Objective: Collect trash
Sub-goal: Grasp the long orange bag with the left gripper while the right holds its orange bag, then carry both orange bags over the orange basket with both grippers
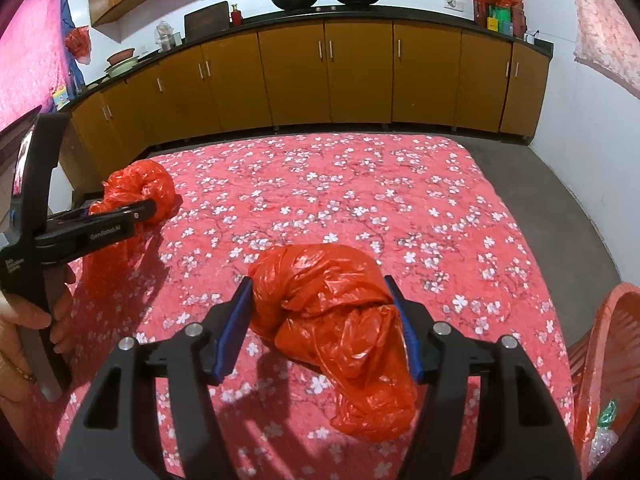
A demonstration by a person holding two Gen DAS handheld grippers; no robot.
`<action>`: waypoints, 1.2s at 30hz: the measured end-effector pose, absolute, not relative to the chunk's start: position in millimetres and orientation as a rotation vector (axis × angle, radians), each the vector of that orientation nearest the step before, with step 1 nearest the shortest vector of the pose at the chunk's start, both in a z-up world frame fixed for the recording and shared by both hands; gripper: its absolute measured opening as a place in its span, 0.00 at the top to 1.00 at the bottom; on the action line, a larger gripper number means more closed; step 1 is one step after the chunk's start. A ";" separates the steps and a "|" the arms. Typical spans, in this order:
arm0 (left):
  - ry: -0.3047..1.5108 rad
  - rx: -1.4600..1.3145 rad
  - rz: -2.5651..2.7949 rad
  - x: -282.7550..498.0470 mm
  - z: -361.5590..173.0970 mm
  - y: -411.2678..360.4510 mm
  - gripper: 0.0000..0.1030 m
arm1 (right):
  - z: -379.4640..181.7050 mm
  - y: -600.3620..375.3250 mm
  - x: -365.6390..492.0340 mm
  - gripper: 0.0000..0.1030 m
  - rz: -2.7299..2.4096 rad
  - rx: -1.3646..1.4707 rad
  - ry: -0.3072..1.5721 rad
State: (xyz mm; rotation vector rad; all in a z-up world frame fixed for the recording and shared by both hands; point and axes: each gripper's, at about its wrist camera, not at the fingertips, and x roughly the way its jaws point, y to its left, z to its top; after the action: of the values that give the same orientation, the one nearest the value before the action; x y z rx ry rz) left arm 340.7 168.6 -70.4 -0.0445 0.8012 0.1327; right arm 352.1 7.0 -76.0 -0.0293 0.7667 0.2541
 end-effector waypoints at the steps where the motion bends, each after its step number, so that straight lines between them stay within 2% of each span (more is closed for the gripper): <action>1: 0.800 -0.045 0.133 339.0 -69.7 167.8 0.48 | -76.0 5.6 351.1 0.40 0.252 -0.030 0.767; 18: 0.773 -0.064 0.090 288.9 -53.3 141.6 0.50 | -60.7 -20.6 311.4 0.40 0.183 -0.038 0.744; 36: 0.696 -0.083 0.007 202.4 -26.1 101.7 0.50 | -25.1 -65.6 251.7 0.40 0.082 -0.008 0.669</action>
State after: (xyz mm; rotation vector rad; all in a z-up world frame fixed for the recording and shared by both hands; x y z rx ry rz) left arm 202.4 101.7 -26.1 -0.0825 0.6962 0.0074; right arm 251.7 -65.6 -25.1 -0.0084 0.6687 0.0824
